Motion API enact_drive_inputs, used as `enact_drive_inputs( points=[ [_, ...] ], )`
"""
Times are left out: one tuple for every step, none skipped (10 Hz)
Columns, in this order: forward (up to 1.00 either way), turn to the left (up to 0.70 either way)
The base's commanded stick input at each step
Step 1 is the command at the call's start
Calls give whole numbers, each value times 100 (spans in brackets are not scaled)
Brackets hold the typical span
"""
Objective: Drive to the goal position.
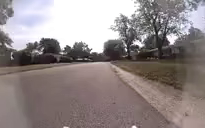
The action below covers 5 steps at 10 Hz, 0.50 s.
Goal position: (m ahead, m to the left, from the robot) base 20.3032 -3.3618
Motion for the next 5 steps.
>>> enact_drive_inputs(
  points=[
    [69,3],
    [69,3],
    [69,3],
    [69,3],
    [69,3]
  ],
)
